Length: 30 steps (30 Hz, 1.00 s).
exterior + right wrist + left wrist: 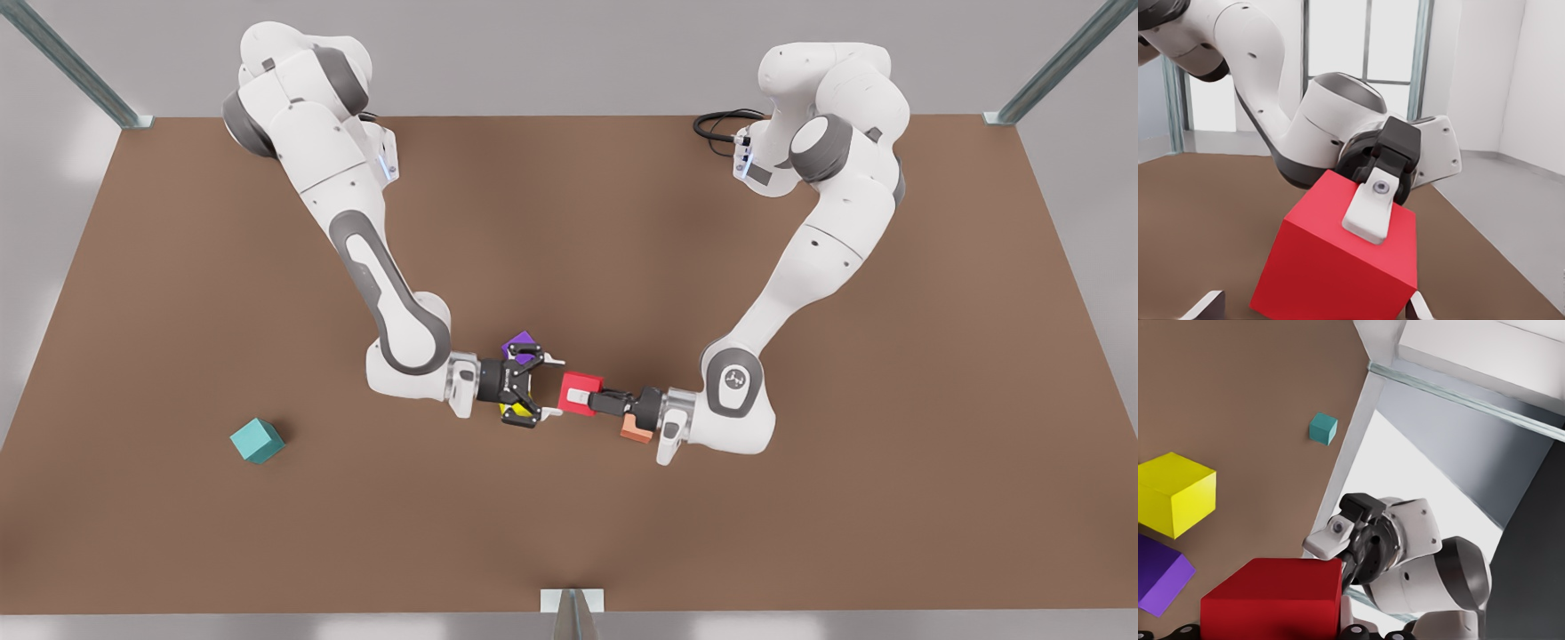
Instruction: Pick up red wooden cube and pass to hand red wooden cube and place in blue wooden cube
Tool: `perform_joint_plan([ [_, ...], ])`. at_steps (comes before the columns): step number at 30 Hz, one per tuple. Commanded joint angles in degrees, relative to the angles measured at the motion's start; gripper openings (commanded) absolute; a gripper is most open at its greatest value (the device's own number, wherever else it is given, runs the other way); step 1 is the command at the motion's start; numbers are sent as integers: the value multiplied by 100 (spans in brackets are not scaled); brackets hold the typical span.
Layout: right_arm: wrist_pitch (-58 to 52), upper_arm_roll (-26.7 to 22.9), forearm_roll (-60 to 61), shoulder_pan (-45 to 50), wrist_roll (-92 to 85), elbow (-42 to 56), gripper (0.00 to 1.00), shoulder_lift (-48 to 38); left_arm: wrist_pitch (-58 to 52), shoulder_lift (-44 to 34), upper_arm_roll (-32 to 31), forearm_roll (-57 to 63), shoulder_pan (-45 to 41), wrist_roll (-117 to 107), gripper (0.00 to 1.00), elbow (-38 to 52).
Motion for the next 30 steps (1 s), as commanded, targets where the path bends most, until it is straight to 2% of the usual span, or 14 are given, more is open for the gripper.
perform_joint_plan([
  [1, 10, -4, 91, 5, -879, 9, 100, 20, 72, -22, -5, -66, -3, 573, 58, -8],
  [16, 397, 5, 338, 278, -853, 395, 100, 354, 72, 4, -5, -92, -3, 573, 57, -8],
  [26, 687, 207, 399, 286, -774, 914, 98, 644, 63, 4, -5, -101, 6, 661, 58, -8],
  [28, 678, 207, 399, 286, -774, 914, 74, 644, 63, 13, -5, -101, -3, 652, 58, -8],
  [29, 687, 207, 399, 286, -774, 914, 67, 644, 63, 4, -5, -101, 6, 661, 61, -8],
  [30, 678, 207, 399, 286, -774, 914, 66, 653, 63, 4, -5, -101, 6, 661, 67, -8],
])
